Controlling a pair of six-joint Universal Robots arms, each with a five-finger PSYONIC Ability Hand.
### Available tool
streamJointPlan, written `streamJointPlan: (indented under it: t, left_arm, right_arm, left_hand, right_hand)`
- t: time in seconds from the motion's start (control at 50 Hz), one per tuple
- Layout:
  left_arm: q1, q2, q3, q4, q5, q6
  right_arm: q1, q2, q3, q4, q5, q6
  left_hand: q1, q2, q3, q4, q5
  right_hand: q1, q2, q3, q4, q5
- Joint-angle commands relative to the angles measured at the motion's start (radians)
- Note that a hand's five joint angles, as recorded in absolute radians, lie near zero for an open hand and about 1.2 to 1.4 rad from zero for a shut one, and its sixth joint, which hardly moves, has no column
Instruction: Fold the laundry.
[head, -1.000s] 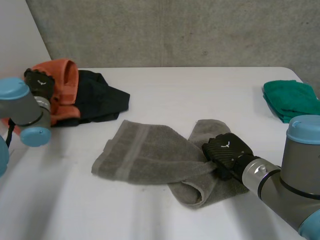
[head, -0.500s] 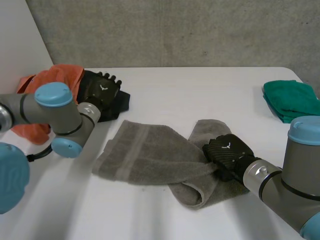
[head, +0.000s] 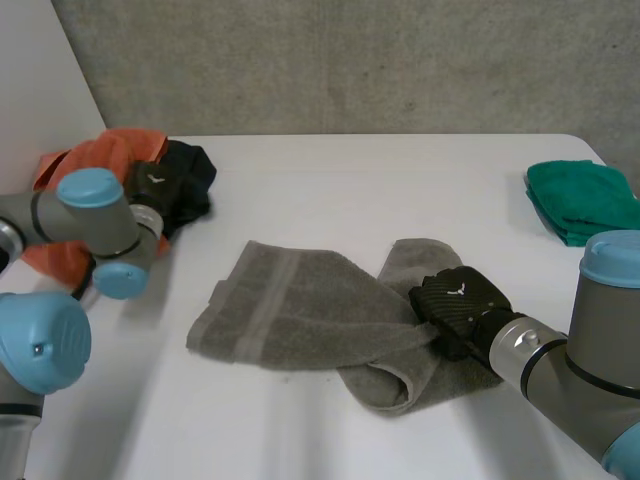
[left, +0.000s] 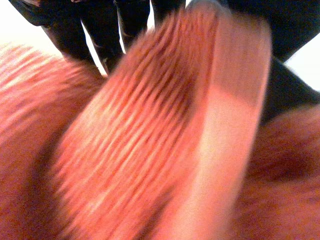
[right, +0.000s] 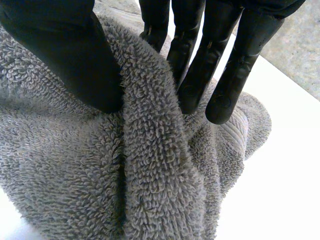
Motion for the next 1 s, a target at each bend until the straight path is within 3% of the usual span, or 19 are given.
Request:
streamJointPlan:
  t: [0.02, 0.18, 0.3, 0.36, 0.38, 0.6, 0.76, 0.92, 1.0]
  left_arm:
    - [0.070, 0.021, -0.016, 0.102, -0.157, 0.234]
    - [0.113, 0.139, -0.186, 0.284, -0.147, 0.287]
    - [0.115, 0.170, -0.284, 0.332, -0.127, 0.287]
    - [0.099, 0.196, -0.370, 0.330, -0.128, 0.284]
    - [0.095, 0.207, -0.388, 0.330, -0.131, 0.282]
    - [-0.010, 0.469, -0.686, 0.301, -0.130, 0.171]
    - [-0.114, 0.764, -0.928, 0.140, -0.110, -0.072]
    - [-0.223, 0.945, -1.158, -0.051, 0.089, -0.288]
    - [-0.269, 0.959, -1.237, -0.061, 0.142, -0.307]
  right_arm:
    - [0.000, 0.000, 0.000, 0.000, 0.000, 0.000]
    - [0.005, 0.000, -0.005, 0.001, 0.000, 0.000]
    - [0.002, 0.000, -0.005, 0.001, 0.000, 0.000]
    - [0.002, 0.000, -0.005, 0.001, 0.002, 0.000]
    - [0.002, 0.000, -0.005, 0.001, 0.002, 0.000]
    - [0.000, -0.026, -0.017, 0.004, 0.006, 0.000]
    - [0.000, -0.083, -0.023, 0.009, 0.003, 0.002]
    - [-0.001, -0.129, -0.023, 0.010, -0.003, 0.003]
    - [-0.003, -0.138, -0.023, 0.012, -0.005, 0.002]
  left_hand:
    - [0.291, 0.219, 0.225, 0.200, 0.268]
    - [0.291, 0.219, 0.225, 0.200, 0.268]
    - [0.262, 0.190, 0.196, 0.171, 0.239]
    - [-0.794, -0.867, -0.860, -0.886, -0.818]
    - [-0.931, -1.003, -0.997, -1.022, -0.954]
    - [-0.924, -0.996, -0.990, -1.015, -0.947]
    - [-0.912, -0.985, -0.979, -1.004, -0.936]
    - [-0.865, -0.938, -0.932, -0.957, -0.889]
    - [-0.789, -0.862, -0.855, -0.880, -0.813]
  right_hand:
    - [0.467, 0.229, 0.214, 0.209, 0.259]
    - [0.467, 0.229, 0.214, 0.209, 0.259]
    - [0.467, 0.229, 0.214, 0.209, 0.259]
    - [0.467, 0.229, 0.214, 0.209, 0.259]
    - [0.467, 0.229, 0.214, 0.209, 0.259]
    - [0.467, 0.229, 0.214, 0.209, 0.259]
    - [0.467, 0.229, 0.214, 0.209, 0.259]
    - [0.467, 0.229, 0.214, 0.209, 0.259]
    - [0.467, 0.229, 0.214, 0.209, 0.259]
